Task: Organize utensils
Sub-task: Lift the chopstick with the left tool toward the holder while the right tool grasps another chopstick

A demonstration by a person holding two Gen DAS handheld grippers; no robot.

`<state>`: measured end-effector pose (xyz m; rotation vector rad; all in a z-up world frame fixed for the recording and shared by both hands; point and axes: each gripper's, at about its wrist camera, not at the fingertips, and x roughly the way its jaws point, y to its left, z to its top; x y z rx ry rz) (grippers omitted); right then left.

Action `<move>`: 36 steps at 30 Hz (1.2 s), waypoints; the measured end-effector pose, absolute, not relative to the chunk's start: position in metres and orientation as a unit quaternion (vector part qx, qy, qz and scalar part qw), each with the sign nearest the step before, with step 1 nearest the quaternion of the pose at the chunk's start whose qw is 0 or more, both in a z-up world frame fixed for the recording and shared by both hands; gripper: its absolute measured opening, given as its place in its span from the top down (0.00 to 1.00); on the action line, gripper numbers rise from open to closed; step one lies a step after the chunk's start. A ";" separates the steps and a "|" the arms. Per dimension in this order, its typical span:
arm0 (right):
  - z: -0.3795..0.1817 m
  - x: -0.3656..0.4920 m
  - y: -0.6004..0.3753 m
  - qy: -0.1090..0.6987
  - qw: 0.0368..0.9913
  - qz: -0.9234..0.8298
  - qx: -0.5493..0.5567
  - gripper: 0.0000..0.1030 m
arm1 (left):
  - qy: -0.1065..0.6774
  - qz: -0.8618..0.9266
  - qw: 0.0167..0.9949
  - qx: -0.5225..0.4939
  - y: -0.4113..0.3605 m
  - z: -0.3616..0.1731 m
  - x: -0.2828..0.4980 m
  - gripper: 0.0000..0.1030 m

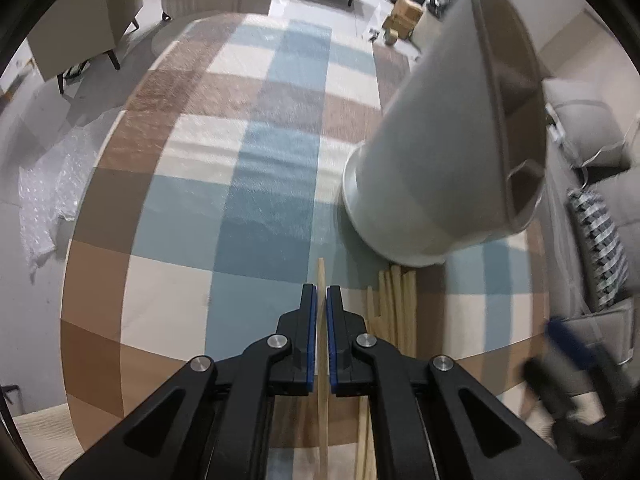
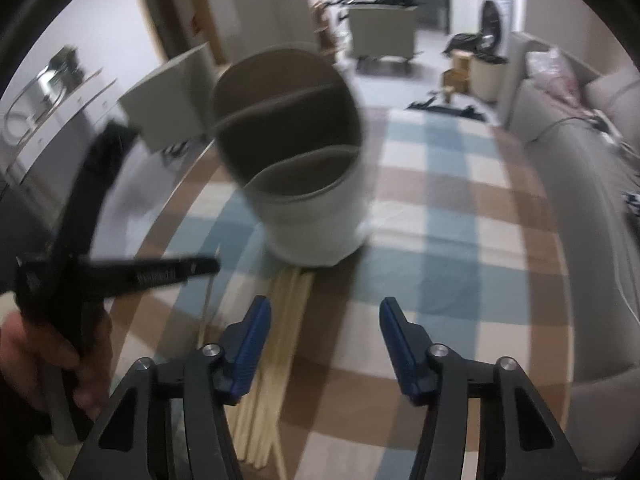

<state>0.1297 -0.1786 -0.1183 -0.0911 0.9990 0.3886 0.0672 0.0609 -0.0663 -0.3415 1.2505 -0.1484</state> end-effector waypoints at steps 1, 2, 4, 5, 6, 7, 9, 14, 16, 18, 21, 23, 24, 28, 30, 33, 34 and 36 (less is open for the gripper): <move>-0.120 0.130 -0.172 0.479 0.854 0.196 -0.050 0.55 | 0.577 -0.071 0.797 -0.166 0.068 -0.061 0.064 1.00; -0.123 0.131 -0.164 0.482 0.849 0.210 -0.057 0.55 | 0.570 -0.071 0.800 -0.173 0.072 -0.058 0.060 1.00; -0.133 0.134 -0.148 0.501 0.831 0.231 -0.073 0.59 | 0.556 -0.080 0.803 -0.197 0.078 -0.055 0.047 1.00; -0.137 0.135 -0.141 0.507 0.824 0.238 -0.083 0.62 | 0.552 -0.079 0.804 -0.206 0.087 -0.056 0.039 1.00; -0.142 0.135 -0.134 0.513 0.818 0.245 -0.093 0.63 | 0.550 -0.076 0.805 -0.208 0.080 -0.057 0.046 1.00; -0.147 0.137 -0.128 0.518 0.811 0.250 -0.103 0.66 | 0.548 -0.073 0.805 -0.214 0.089 -0.060 0.047 1.00; -0.161 0.141 -0.114 0.535 0.795 0.256 -0.126 0.72 | 0.546 -0.069 0.802 -0.233 0.097 -0.061 0.046 1.00; -0.178 0.155 -0.098 0.559 0.775 0.256 -0.148 0.75 | 0.529 -0.067 0.806 -0.256 0.094 -0.061 0.066 1.00; -0.184 0.161 -0.091 0.569 0.767 0.250 -0.158 0.77 | 0.523 -0.067 0.810 -0.256 0.092 -0.073 0.093 1.00; -0.187 0.165 -0.087 0.576 0.762 0.246 -0.163 0.79 | 0.518 -0.069 0.813 -0.258 0.093 -0.071 0.095 1.00; -0.193 0.169 -0.079 0.584 0.756 0.242 -0.170 0.85 | 0.519 -0.071 0.811 -0.258 0.095 -0.070 0.098 1.00; -0.196 0.172 -0.075 0.588 0.752 0.240 -0.177 0.89 | 0.521 -0.071 0.809 -0.262 0.096 -0.070 0.096 1.00; -0.199 0.173 -0.074 0.590 0.752 0.228 -0.184 0.92 | 0.521 -0.071 0.809 -0.263 0.097 -0.069 0.096 1.00; -0.199 0.173 -0.079 0.585 0.762 0.225 -0.163 0.96 | 0.521 -0.068 0.811 -0.258 0.096 -0.066 0.096 1.00; -0.196 0.171 -0.082 0.578 0.769 0.224 -0.159 0.96 | 0.523 -0.069 0.810 -0.255 0.094 -0.064 0.097 1.00; -0.185 0.166 -0.090 0.565 0.780 0.226 -0.147 0.96 | 0.521 -0.070 0.816 -0.241 0.089 -0.060 0.096 1.00; -0.179 0.162 -0.093 0.558 0.786 0.226 -0.144 0.96 | 0.521 -0.070 0.817 -0.237 0.087 -0.059 0.096 1.00; -0.165 0.158 -0.103 0.539 0.801 0.229 -0.125 0.96 | 0.517 -0.075 0.821 -0.228 0.082 -0.054 0.094 1.00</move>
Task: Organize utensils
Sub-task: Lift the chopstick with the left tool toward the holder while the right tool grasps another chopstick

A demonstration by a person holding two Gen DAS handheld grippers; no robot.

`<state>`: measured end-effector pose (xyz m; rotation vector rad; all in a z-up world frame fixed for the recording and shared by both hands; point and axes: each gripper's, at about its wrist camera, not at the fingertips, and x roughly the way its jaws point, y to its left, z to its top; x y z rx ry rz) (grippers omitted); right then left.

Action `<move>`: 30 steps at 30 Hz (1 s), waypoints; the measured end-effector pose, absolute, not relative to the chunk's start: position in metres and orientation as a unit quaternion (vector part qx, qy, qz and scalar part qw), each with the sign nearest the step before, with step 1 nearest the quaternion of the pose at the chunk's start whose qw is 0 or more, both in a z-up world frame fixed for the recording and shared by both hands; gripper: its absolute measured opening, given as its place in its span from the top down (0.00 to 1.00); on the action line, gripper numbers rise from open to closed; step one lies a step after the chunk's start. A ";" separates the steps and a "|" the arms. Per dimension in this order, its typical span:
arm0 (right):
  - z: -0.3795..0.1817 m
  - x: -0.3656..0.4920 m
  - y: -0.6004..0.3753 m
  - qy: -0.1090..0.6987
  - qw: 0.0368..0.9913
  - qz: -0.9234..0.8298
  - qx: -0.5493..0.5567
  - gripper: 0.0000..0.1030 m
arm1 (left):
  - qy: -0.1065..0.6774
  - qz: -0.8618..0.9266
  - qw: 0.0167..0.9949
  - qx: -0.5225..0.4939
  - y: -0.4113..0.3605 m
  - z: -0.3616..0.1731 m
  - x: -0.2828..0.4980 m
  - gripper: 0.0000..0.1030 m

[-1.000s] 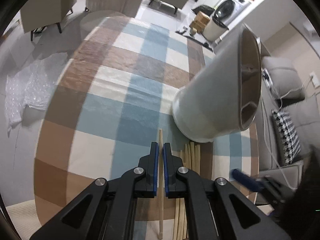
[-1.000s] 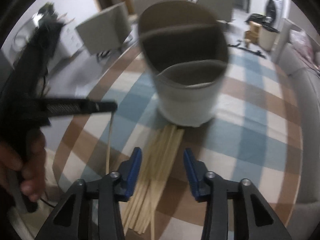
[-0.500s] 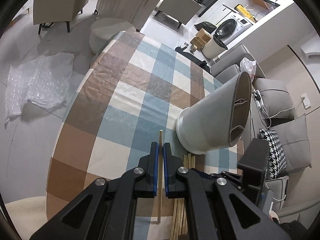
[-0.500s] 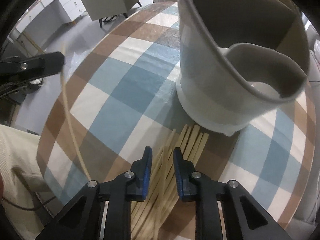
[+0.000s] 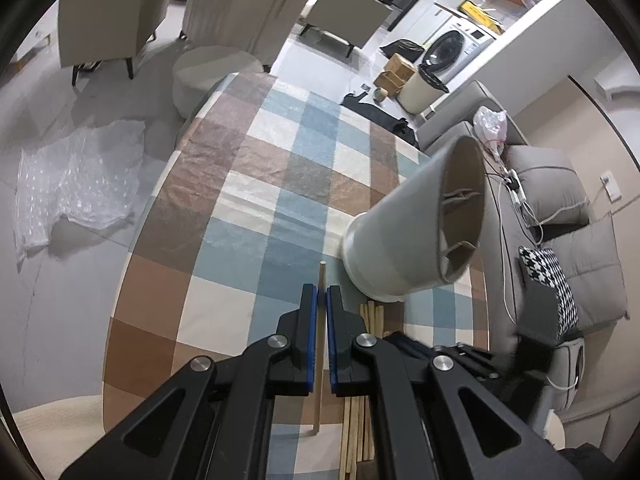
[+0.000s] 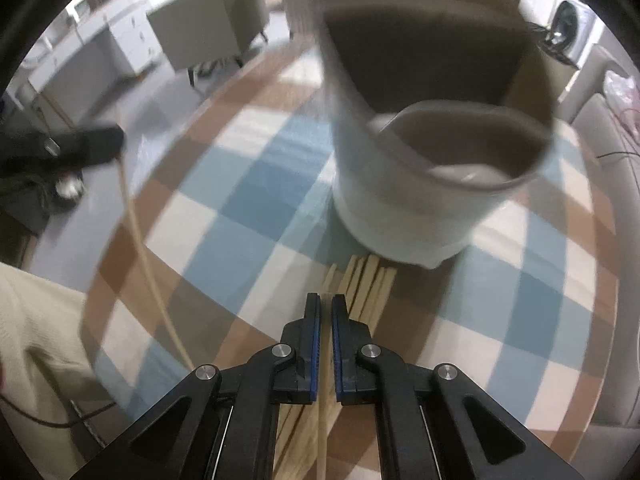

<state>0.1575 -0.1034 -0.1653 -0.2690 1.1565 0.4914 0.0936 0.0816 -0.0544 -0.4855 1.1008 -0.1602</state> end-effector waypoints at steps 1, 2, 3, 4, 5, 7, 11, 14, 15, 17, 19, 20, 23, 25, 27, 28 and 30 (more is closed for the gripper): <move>-0.157 0.154 -0.109 0.528 0.809 0.232 -0.113 0.96 | 0.516 -0.076 0.823 -0.223 0.079 -0.053 0.092 1.00; -0.145 0.151 -0.117 0.513 0.820 0.232 -0.101 0.96 | 0.515 -0.078 0.826 -0.216 0.075 -0.050 0.091 1.00; -0.139 0.150 -0.124 0.501 0.829 0.231 -0.092 0.96 | 0.516 -0.078 0.826 -0.211 0.072 -0.048 0.090 1.00; -0.127 0.142 -0.134 0.483 0.841 0.233 -0.074 0.96 | 0.516 -0.080 0.828 -0.204 0.069 -0.046 0.088 1.00; -0.119 0.136 -0.141 0.470 0.849 0.233 -0.062 0.96 | 0.516 -0.082 0.830 -0.195 0.065 -0.044 0.086 1.00; -0.109 0.131 -0.148 0.447 0.862 0.232 -0.047 0.96 | 0.514 -0.086 0.835 -0.175 0.056 -0.040 0.083 1.00; -0.093 0.106 -0.169 0.396 0.891 0.222 -0.019 0.96 | 0.511 -0.090 0.842 -0.149 0.045 -0.032 0.075 1.00; -0.079 0.093 -0.174 0.380 0.900 0.214 -0.007 0.96 | 0.508 -0.092 0.846 -0.135 0.038 -0.023 0.071 1.00; -0.073 0.089 -0.178 0.374 0.903 0.211 0.000 0.96 | 0.507 -0.093 0.847 -0.132 0.035 -0.020 0.069 1.00; -0.061 0.089 -0.189 0.358 0.910 0.210 0.017 0.96 | 0.500 -0.097 0.851 -0.125 0.030 -0.011 0.065 1.00; -0.048 0.085 -0.195 0.335 0.918 0.212 0.033 0.96 | 0.494 -0.101 0.855 -0.121 0.025 -0.003 0.063 1.00; -0.041 0.083 -0.197 0.324 0.921 0.214 0.035 0.96 | 0.491 -0.105 0.856 -0.120 0.022 0.002 0.062 1.00; -0.024 0.083 -0.201 0.294 0.929 0.221 0.041 0.96 | 0.482 -0.114 0.862 -0.109 0.015 0.016 0.060 1.00; -0.011 0.087 -0.203 0.273 0.934 0.225 0.041 0.96 | 0.475 -0.117 0.866 -0.105 0.012 0.027 0.062 1.00; -0.001 0.091 -0.205 0.259 0.938 0.226 0.043 0.96 | 0.468 -0.123 0.868 -0.109 0.012 0.040 0.066 1.00; 0.004 0.095 -0.207 0.252 0.940 0.226 0.046 0.96 | 0.463 -0.124 0.870 -0.111 0.012 0.046 0.068 1.00; 0.016 0.105 -0.209 0.237 0.944 0.223 0.049 0.96 | 0.453 -0.126 0.876 -0.110 0.012 0.060 0.075 1.00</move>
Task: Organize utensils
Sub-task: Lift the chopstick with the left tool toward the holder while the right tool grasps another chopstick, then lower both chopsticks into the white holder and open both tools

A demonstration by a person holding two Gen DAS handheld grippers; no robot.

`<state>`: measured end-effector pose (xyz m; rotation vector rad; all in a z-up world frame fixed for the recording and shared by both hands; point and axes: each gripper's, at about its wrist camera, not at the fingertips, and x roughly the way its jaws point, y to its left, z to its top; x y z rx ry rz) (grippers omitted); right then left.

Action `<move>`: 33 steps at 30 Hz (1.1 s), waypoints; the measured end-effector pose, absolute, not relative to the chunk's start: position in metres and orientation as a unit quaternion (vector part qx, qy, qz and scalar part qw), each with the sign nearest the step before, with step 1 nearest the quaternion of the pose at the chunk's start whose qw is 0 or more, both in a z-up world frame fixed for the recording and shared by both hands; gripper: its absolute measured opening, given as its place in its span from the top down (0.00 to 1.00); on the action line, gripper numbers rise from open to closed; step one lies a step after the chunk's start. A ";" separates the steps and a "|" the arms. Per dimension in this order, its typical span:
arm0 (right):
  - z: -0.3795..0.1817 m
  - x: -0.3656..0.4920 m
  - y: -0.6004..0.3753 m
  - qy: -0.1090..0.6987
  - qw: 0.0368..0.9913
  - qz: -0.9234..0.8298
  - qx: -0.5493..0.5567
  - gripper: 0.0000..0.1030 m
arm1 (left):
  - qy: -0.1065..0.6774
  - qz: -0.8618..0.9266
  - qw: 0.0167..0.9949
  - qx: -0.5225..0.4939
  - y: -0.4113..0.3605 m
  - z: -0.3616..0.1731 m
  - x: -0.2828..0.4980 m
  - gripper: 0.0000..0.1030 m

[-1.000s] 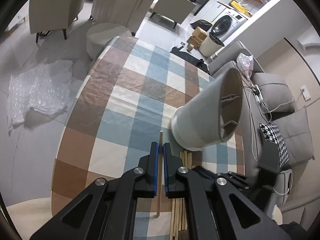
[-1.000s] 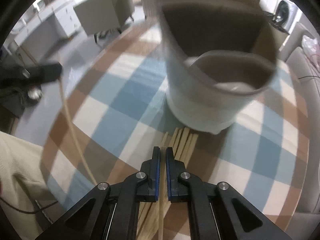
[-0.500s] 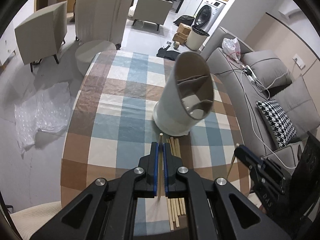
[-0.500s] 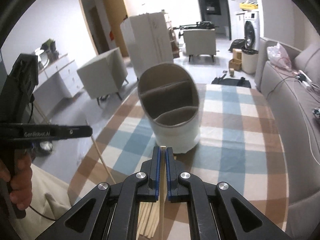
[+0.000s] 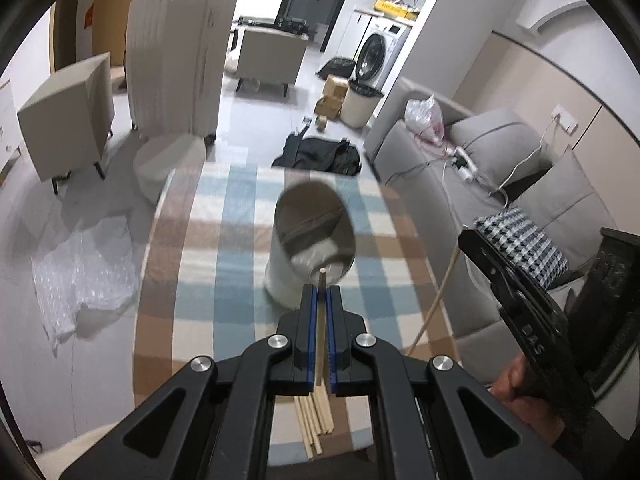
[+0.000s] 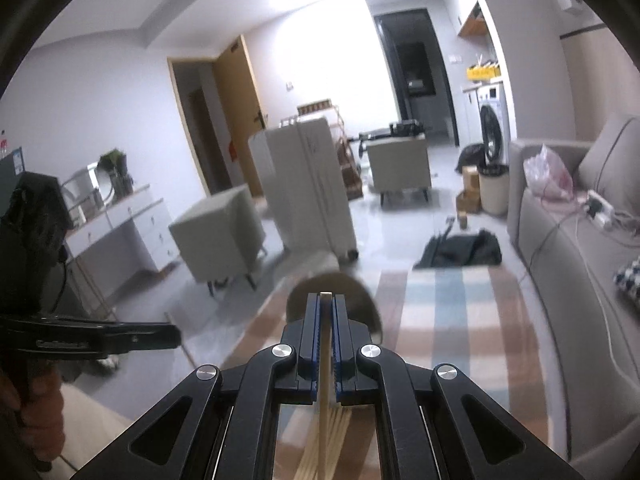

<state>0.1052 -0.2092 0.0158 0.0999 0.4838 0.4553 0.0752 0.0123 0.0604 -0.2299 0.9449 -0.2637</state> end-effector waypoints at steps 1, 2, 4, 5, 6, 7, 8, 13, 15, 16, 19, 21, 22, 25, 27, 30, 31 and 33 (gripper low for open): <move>0.025 0.113 -0.210 0.225 0.947 0.222 0.048 0.96 | 0.448 -0.127 0.878 -0.110 0.012 0.068 0.080 1.00; 0.032 0.118 -0.210 0.214 0.949 0.226 0.047 0.96 | 0.443 -0.129 0.880 -0.109 0.012 0.073 0.084 1.00; 0.044 0.126 -0.209 0.197 0.951 0.234 0.045 0.96 | 0.432 -0.131 0.886 -0.105 0.011 0.088 0.096 1.00; 0.052 0.132 -0.206 0.186 0.953 0.237 0.040 0.96 | 0.428 -0.132 0.888 -0.105 0.011 0.092 0.101 1.00; 0.057 0.137 -0.204 0.179 0.953 0.240 0.037 0.96 | 0.423 -0.135 0.890 -0.106 0.011 0.097 0.108 1.00; 0.065 0.146 -0.200 0.168 0.954 0.247 0.036 0.96 | 0.417 -0.135 0.892 -0.108 0.012 0.102 0.115 1.00; 0.070 0.151 -0.197 0.162 0.954 0.251 0.034 0.96 | 0.412 -0.135 0.895 -0.107 0.013 0.104 0.121 1.00; 0.091 0.184 -0.175 0.129 0.952 0.277 0.021 0.96 | 0.382 -0.122 0.910 -0.106 0.023 0.112 0.154 1.00; 0.093 0.194 -0.168 0.122 0.951 0.283 0.018 0.96 | 0.379 -0.115 0.912 -0.108 0.027 0.110 0.166 1.00; 0.093 0.201 -0.164 0.119 0.951 0.286 0.016 0.96 | 0.378 -0.113 0.913 -0.109 0.029 0.108 0.172 1.00; 0.086 0.223 -0.148 0.118 0.949 0.293 0.010 0.96 | 0.381 -0.108 0.912 -0.111 0.033 0.097 0.191 1.00; 0.079 0.232 -0.143 0.120 0.947 0.296 0.004 0.96 | 0.384 -0.110 0.910 -0.110 0.034 0.089 0.200 1.00; 0.072 0.239 -0.138 0.123 0.947 0.297 0.001 0.96 | 0.387 -0.112 0.908 -0.111 0.034 0.084 0.204 1.00; 0.053 0.252 -0.136 0.134 0.946 0.296 0.004 0.96 | 0.399 -0.115 0.903 -0.112 0.034 0.071 0.211 1.00; 0.046 0.259 -0.135 0.138 0.947 0.291 0.003 0.96 | 0.407 -0.114 0.900 -0.110 0.032 0.065 0.215 1.00; 0.035 0.267 -0.133 0.145 0.947 0.288 0.005 0.96 | 0.416 -0.117 0.895 -0.114 0.032 0.057 0.218 1.00; 0.031 0.269 -0.133 0.147 0.946 0.289 0.005 0.96 | 0.417 -0.119 0.894 -0.116 0.032 0.056 0.219 1.00; 0.025 0.270 -0.133 0.148 0.947 0.285 0.004 0.96 | 0.418 -0.121 0.893 -0.119 0.033 0.054 0.218 1.00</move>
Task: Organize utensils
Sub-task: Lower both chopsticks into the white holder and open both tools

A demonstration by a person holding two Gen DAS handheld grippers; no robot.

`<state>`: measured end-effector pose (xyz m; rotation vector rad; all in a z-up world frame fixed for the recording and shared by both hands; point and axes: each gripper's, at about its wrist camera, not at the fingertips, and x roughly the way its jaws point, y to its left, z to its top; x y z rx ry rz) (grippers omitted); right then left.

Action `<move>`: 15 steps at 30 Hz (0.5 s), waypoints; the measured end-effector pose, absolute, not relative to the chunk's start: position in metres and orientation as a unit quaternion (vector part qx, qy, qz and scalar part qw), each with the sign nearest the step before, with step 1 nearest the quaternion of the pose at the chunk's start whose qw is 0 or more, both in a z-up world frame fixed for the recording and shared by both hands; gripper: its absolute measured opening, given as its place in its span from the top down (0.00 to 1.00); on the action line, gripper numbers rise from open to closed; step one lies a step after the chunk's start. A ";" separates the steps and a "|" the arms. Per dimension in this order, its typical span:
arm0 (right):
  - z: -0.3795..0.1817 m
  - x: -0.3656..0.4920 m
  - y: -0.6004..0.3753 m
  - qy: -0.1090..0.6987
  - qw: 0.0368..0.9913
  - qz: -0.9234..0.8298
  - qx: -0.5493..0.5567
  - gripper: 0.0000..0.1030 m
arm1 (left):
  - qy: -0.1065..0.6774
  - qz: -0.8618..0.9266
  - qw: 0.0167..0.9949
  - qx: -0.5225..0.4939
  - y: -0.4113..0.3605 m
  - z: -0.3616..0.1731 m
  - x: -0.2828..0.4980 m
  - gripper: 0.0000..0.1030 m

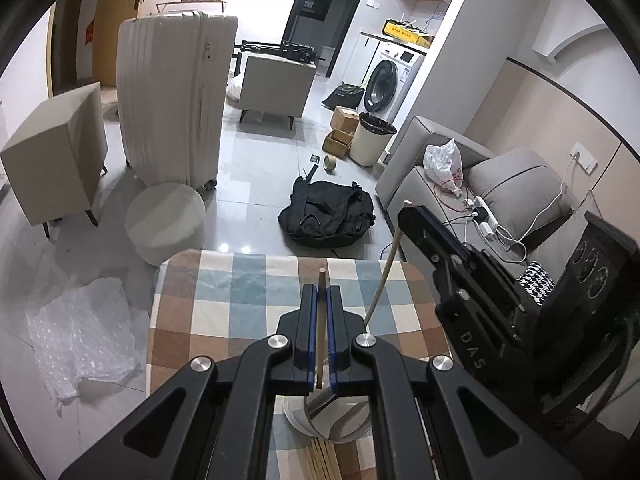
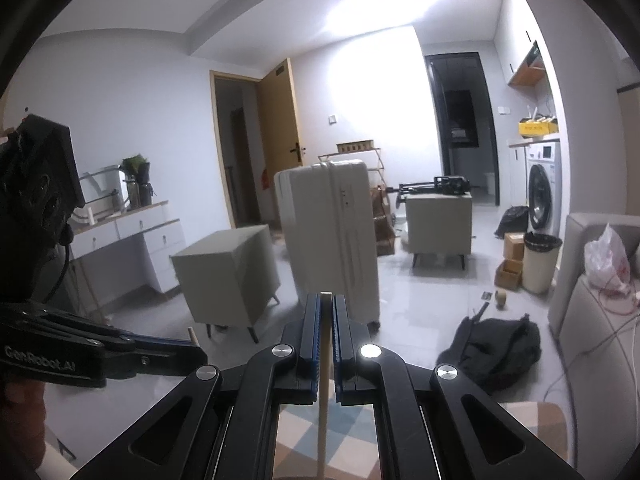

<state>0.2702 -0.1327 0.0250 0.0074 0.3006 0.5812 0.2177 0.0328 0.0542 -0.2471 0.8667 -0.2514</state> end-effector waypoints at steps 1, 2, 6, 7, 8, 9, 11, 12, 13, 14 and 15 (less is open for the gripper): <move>0.020 0.270 -0.134 0.149 0.946 0.286 0.005 0.96 | 0.418 -0.120 0.893 -0.119 0.033 0.054 0.217 1.00; 0.019 0.270 -0.135 0.150 0.946 0.286 0.008 0.96 | 0.418 -0.119 0.892 -0.120 0.033 0.053 0.217 1.00; 0.011 0.270 -0.138 0.158 0.946 0.284 0.011 0.96 | 0.423 -0.122 0.890 -0.114 0.029 0.049 0.216 1.00; 0.009 0.270 -0.139 0.160 0.946 0.283 0.011 0.96 | 0.425 -0.126 0.889 -0.114 0.028 0.048 0.216 1.00; 0.007 0.270 -0.141 0.163 0.945 0.283 0.012 0.96 | 0.427 -0.127 0.888 -0.112 0.026 0.047 0.216 1.00; 0.005 0.270 -0.142 0.167 0.944 0.283 0.014 0.96 | 0.430 -0.128 0.887 -0.108 0.024 0.045 0.215 1.00; 0.000 0.268 -0.144 0.182 0.940 0.288 0.017 0.95 | 0.435 -0.140 0.883 -0.107 0.021 0.043 0.215 1.00; -0.001 0.267 -0.145 0.188 0.938 0.290 0.018 0.93 | 0.438 -0.140 0.882 -0.103 0.019 0.043 0.215 1.00; -0.002 0.267 -0.146 0.196 0.935 0.295 0.021 0.92 | 0.443 -0.139 0.880 -0.099 0.018 0.042 0.214 0.99; -0.003 0.266 -0.148 0.204 0.932 0.300 0.024 0.92 | 0.446 -0.138 0.879 -0.099 0.018 0.040 0.214 0.97; -0.003 0.264 -0.148 0.208 0.930 0.301 0.024 0.90 | 0.452 -0.135 0.876 -0.103 0.019 0.041 0.213 0.94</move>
